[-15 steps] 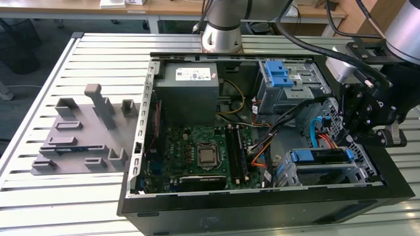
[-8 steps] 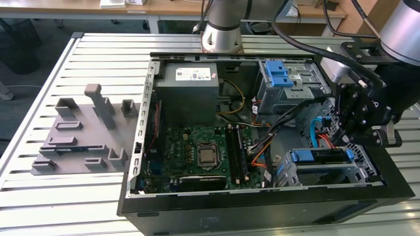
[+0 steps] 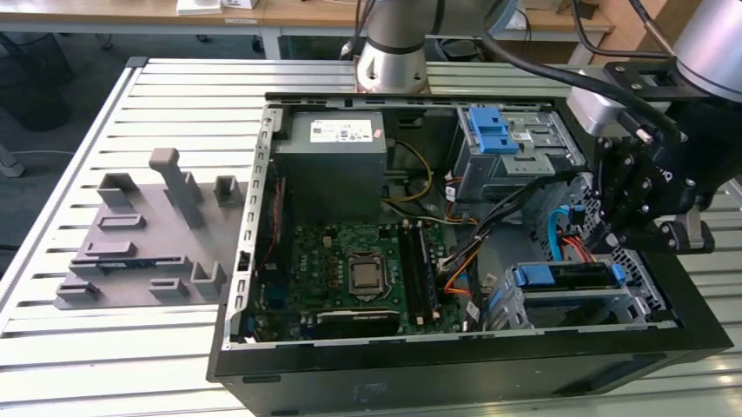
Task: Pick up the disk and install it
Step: 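Insert the second disk wire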
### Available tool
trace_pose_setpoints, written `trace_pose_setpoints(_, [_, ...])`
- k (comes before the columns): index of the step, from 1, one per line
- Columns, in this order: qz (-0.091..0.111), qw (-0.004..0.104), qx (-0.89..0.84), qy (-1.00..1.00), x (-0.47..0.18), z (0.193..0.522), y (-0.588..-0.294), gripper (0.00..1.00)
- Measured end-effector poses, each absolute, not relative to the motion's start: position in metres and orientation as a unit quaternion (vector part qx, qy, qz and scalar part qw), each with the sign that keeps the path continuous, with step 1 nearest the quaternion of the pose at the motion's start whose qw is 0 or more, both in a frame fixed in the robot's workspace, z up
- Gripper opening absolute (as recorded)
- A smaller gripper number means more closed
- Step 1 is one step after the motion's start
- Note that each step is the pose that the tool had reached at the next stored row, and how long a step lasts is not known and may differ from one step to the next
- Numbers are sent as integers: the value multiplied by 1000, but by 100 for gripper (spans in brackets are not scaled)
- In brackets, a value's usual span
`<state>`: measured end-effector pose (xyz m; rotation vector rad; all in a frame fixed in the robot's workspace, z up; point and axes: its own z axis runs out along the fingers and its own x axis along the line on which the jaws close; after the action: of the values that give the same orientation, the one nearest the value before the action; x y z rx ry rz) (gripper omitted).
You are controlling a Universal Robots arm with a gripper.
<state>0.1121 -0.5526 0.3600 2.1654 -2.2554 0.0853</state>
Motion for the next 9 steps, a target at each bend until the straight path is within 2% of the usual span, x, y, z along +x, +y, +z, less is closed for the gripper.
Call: trace_pose_setpoints(9, [28,6,692,-721,96,371,-552,11])
